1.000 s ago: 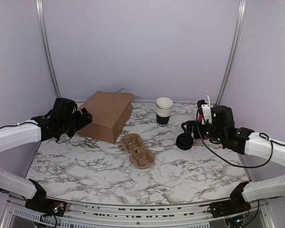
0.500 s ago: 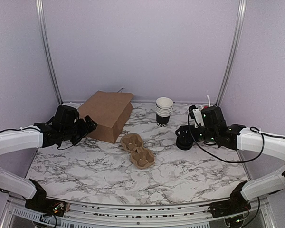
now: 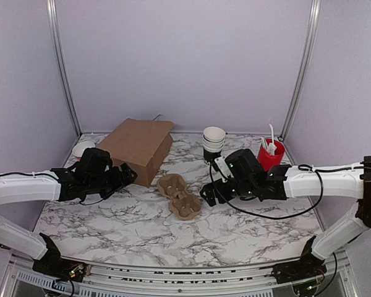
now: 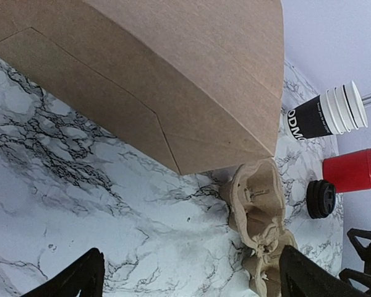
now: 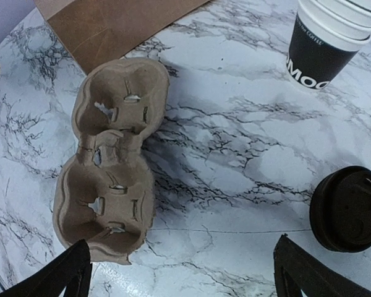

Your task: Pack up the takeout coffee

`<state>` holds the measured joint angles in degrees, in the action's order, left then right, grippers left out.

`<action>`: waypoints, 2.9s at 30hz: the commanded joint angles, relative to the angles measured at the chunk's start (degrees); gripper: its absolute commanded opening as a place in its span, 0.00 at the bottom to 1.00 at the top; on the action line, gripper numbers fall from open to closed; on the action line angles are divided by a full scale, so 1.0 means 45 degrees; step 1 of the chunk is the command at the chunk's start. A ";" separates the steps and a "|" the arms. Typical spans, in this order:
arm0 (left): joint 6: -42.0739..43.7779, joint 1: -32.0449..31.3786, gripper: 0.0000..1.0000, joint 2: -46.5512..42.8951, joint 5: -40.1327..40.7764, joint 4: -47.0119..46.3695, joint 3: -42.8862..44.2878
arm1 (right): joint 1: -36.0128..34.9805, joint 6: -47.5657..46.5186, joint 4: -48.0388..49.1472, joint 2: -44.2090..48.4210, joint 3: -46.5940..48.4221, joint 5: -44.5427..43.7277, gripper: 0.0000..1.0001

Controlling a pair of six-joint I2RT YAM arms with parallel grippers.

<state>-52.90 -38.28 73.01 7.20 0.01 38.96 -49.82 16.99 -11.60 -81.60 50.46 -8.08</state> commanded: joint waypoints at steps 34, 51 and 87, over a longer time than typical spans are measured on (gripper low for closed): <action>-0.0593 0.1337 0.99 -0.0097 0.1063 0.0137 0.1480 | -0.3658 0.2806 -0.0698 -0.5576 0.3173 -0.0062 1.00; -0.0417 0.1353 0.99 -0.2173 0.1139 0.0778 0.0128 | -0.0239 0.0717 -0.2173 -0.7905 0.8077 -0.1542 0.98; 0.8546 0.1376 0.99 -0.1834 0.3888 0.5977 0.4898 | 0.3352 -0.3832 -0.5467 -0.8955 1.4417 -0.1164 0.50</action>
<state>-23.42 -32.34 65.45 14.83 26.11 62.57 -34.89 1.67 -35.62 -120.66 112.73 -10.09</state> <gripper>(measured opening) 0.993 0.504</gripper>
